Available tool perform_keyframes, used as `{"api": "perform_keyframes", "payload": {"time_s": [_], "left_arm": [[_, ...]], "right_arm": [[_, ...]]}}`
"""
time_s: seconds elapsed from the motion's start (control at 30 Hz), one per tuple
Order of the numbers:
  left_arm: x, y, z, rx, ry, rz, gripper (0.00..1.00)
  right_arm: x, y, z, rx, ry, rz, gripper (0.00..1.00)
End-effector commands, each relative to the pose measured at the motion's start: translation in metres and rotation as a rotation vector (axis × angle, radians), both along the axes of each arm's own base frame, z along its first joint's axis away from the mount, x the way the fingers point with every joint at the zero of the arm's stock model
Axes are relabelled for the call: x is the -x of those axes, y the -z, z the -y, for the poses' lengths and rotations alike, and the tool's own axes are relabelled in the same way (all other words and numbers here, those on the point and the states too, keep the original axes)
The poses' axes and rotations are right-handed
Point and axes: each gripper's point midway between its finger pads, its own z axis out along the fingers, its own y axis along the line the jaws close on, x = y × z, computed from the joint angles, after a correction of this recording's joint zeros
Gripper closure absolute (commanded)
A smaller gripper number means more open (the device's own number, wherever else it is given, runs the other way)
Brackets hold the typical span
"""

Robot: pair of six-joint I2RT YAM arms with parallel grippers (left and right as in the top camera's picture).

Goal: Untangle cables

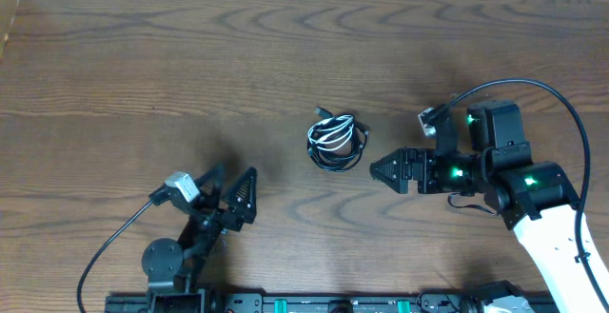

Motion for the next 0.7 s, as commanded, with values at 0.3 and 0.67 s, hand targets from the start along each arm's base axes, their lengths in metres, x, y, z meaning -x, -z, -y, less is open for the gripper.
{"api": "perform_keyframes", "payload": {"time_s": [0.3,0.67], "left_arm": [[0.021,-0.066,-0.010,-0.227,-0.014,-0.302,0.01],[0.010,-0.015,0.011,-0.190,0.238,-0.992,0.01]], "right_arm": [[-0.003,0.000,0.000,0.018,-0.003,0.014,0.01],[-0.006,0.002,0.002,0.037,0.010,0.020,0.01]]}}
